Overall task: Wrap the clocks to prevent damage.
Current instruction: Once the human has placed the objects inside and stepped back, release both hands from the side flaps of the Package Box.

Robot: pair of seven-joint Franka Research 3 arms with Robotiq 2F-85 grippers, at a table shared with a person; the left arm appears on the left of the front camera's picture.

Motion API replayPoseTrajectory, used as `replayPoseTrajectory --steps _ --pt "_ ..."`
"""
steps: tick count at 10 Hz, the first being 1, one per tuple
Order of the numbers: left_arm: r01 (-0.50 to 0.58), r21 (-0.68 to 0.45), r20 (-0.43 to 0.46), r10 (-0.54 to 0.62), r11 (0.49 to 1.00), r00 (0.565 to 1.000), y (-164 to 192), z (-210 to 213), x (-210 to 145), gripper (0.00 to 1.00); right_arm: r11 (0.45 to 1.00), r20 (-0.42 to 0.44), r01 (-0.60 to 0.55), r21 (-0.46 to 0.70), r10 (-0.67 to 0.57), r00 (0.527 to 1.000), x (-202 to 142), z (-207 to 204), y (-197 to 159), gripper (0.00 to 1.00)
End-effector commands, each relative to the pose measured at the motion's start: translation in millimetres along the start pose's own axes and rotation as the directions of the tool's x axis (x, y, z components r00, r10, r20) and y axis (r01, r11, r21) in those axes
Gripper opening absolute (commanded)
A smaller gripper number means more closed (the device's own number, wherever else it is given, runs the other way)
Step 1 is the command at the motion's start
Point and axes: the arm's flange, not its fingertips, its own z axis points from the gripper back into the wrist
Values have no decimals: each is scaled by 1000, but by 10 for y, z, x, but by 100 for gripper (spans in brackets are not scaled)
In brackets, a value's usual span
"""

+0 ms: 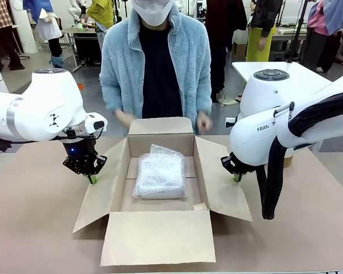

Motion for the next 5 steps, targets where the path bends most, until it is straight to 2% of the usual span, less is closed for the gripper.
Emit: replayPoseTrajectory --steps 1,5 --pt "-2 1 2 2 1000 1000 10 9 -9 0 1000 5 9 -7 -9 1000 0 9 4 1" --pt "-2 1 2 2 1000 1000 10 9 -9 0 1000 0 0 0 0 1000 0 0 0 1"
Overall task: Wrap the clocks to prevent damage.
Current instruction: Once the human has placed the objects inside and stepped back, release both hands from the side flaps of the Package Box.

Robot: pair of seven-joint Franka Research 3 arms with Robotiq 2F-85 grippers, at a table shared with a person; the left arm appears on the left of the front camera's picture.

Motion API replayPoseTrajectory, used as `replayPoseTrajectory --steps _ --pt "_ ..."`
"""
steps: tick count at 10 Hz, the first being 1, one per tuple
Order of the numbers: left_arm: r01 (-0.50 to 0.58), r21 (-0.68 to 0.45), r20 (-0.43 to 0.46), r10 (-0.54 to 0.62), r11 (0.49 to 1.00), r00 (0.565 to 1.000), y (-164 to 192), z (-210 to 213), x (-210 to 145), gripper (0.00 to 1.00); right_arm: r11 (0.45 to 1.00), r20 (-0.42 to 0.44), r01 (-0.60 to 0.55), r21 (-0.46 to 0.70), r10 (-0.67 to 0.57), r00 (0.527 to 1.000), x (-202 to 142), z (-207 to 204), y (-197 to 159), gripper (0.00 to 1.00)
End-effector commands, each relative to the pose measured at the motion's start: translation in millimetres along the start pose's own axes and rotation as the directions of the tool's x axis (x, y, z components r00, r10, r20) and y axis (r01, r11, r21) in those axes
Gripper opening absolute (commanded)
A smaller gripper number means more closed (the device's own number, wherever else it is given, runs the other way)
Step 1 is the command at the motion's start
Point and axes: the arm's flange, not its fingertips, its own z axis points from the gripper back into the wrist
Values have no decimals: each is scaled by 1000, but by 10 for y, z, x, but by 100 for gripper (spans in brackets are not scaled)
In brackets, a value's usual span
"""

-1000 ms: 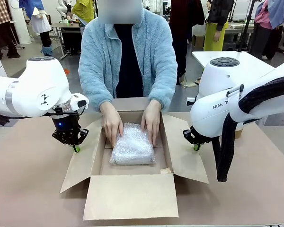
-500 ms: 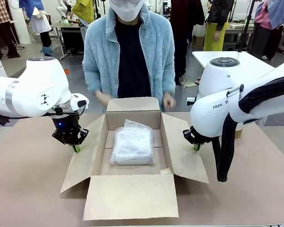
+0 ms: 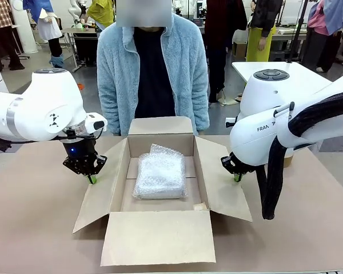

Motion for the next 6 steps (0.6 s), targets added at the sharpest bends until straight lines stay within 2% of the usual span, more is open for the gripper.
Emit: replayPoseTrajectory --steps 1,2,3,5,6 --pt "0 0 0 0 1000 1000 0 0 0 0 992 -5 -127 -5 127 992 21 84 23 1" --pt "99 -47 32 -98 994 995 28 181 25 0 976 -14 -217 15 217 976 39 236 58 1" --pt "160 -68 41 -158 985 987 33 387 44 0 970 -12 -244 5 244 970 75 436 74 1" --pt "282 -57 61 -279 958 958 29 873 -13 0 933 3 -358 31 358 934 91 991 23 1" --pt "405 -61 54 -402 912 914 46 1151 -91 0 865 -39 -501 1 501 864 37 1323 11 1"
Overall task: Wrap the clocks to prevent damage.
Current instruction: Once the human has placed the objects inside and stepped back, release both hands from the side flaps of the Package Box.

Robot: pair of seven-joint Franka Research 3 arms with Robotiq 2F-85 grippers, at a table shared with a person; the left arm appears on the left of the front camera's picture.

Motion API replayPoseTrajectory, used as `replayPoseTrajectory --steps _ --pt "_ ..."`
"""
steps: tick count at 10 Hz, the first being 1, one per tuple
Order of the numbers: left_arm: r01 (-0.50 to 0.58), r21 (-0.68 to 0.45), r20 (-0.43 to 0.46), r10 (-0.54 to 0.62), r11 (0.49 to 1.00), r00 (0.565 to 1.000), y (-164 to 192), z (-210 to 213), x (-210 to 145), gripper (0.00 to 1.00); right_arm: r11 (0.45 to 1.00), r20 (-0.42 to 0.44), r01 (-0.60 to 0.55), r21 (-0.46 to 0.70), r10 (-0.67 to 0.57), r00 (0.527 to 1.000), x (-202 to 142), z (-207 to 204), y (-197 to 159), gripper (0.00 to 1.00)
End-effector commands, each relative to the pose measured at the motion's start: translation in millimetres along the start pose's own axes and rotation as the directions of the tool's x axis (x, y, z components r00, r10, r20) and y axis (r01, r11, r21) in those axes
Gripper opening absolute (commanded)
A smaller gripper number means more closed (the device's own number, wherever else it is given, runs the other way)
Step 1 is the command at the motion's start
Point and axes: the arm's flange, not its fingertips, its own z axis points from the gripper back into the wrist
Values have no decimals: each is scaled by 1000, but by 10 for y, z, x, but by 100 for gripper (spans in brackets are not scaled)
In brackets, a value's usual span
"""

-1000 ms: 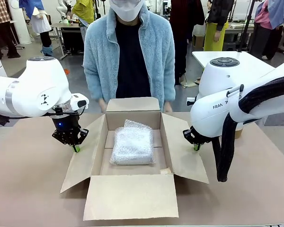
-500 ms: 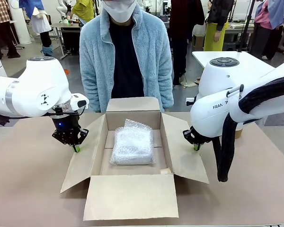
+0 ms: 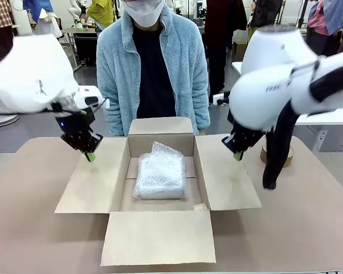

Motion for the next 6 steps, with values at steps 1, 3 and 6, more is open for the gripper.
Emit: replayPoseTrajectory --steps 1,3,6 --pt "237 -60 -52 -240 970 969 56 426 -161 0 976 -57 -218 -3 217 974 -126 525 -109 1" --pt "464 -104 -72 -472 880 879 109 600 -292 0 903 -88 -421 83 428 900 -237 759 -227 1" --pt "475 -92 -61 -481 875 875 41 660 -321 0 904 -77 -421 68 426 902 -283 848 -195 1"
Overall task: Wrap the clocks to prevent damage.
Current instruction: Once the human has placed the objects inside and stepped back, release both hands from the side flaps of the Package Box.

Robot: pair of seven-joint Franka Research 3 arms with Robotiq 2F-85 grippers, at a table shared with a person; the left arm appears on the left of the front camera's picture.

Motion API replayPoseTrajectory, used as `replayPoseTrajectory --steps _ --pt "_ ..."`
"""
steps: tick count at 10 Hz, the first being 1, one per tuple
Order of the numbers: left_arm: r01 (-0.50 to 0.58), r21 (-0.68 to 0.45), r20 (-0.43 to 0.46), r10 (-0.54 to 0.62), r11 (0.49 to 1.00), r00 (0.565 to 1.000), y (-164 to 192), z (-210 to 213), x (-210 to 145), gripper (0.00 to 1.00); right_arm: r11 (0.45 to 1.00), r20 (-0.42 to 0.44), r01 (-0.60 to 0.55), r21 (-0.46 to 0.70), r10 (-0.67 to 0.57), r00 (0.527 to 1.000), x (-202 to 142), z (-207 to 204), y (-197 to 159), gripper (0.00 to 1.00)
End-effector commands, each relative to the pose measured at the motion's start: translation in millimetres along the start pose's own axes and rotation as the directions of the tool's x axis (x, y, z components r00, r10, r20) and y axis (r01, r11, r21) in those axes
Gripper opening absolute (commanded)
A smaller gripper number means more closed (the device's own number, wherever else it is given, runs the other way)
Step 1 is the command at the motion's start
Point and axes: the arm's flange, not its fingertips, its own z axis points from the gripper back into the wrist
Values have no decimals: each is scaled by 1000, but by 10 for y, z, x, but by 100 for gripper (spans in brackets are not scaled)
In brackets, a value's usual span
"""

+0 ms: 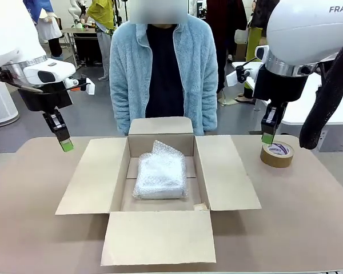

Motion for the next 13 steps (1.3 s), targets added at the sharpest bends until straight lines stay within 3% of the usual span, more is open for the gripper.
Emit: replayPoseTrajectory --steps 1,3,4,5,7,9,11,13 --pt "-71 18 -24 71 997 997 -46 -62 85 0 999 9 44 -8 -44 999 67 3 78 1" --pt "-71 18 -24 71 997 997 -46 -62 85 0 1000 2 8 -1 -8 1000 16 4 21 1" --pt "-40 -1 -13 39 999 999 -18 -49 32 0 970 161 -225 96 208 965 -77 17 -23 1" --pt "65 -107 80 -57 992 995 137 32 -72 0 946 339 -309 100 260 904 -222 -34 -108 1" --pt "247 -203 214 -203 948 955 444 101 -364 0 924 553 -364 113 246 796 -603 -272 -331 1" --pt "416 -228 308 -340 880 888 770 61 -667 0 910 633 -403 97 256 731 -933 -533 -530 1" --pt "564 -266 399 -443 782 803 1136 -8 -986 0 903 650 -421 89 268 711 -1274 -751 -690 1" --pt "619 -185 400 -517 763 757 1177 18 -1221 0 911 665 -408 65 265 698 -1525 -785 -764 1"
